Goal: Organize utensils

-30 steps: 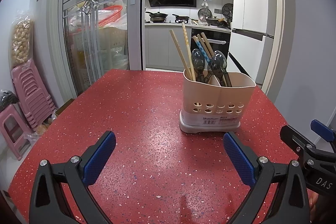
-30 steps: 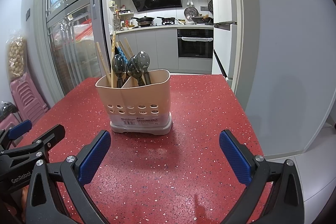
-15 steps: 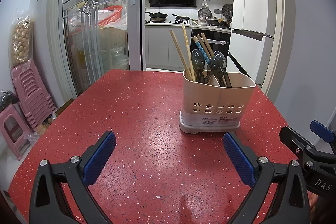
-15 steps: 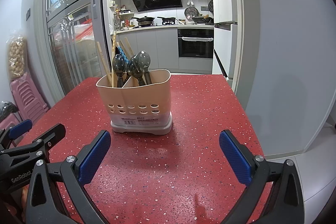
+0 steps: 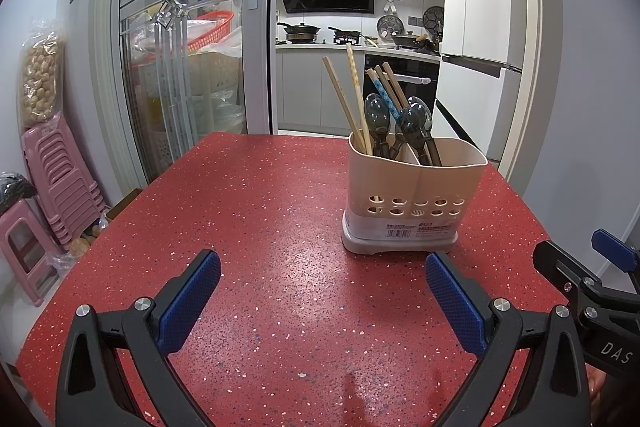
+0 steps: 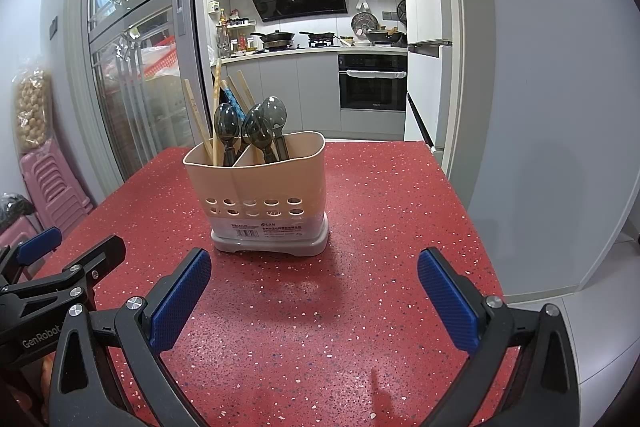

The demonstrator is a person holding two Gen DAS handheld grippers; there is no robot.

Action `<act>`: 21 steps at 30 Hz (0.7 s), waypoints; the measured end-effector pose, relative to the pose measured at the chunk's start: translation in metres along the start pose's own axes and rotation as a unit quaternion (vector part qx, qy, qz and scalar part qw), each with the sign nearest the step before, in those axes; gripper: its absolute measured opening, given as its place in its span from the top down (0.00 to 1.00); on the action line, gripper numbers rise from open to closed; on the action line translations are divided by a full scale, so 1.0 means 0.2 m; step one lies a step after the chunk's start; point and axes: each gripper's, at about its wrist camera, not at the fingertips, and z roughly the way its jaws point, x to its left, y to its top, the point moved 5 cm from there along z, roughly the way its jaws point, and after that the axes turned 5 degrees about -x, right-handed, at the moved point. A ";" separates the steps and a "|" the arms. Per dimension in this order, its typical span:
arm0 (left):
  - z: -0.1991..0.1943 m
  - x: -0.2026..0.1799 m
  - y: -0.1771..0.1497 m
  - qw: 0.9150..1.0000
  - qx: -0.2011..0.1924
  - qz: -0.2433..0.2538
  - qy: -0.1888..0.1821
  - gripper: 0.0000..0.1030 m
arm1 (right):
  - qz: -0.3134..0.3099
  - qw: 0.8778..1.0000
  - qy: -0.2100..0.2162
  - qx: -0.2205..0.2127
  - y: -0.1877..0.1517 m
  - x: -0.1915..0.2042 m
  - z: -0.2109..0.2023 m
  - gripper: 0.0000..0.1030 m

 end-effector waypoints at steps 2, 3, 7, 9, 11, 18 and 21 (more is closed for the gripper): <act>0.00 0.00 0.00 1.000 0.000 0.000 0.000 0.00 | 0.000 1.000 0.000 0.000 0.00 0.00 0.00 0.00; 0.00 0.00 0.00 1.000 0.000 0.000 0.000 0.00 | 0.000 1.000 0.000 0.000 0.00 0.00 0.00 0.00; 0.00 0.00 0.00 1.000 0.001 -0.001 0.000 0.00 | 0.000 1.000 0.000 0.000 0.00 0.00 0.00 0.00; 0.00 0.01 0.00 1.000 0.002 -0.002 0.000 0.00 | 0.000 1.000 0.000 0.000 0.00 0.00 0.00 0.00; 0.00 0.01 0.00 1.000 0.003 -0.003 0.001 0.00 | 0.000 1.000 0.001 0.000 0.00 0.00 0.00 0.00; 0.00 0.02 0.00 1.000 0.005 -0.004 0.003 0.00 | 0.000 1.000 0.001 0.000 0.00 0.00 0.00 0.00; 0.00 0.02 0.00 1.000 0.005 -0.004 0.003 0.00 | 0.000 1.000 0.001 0.000 0.00 0.00 0.00 0.00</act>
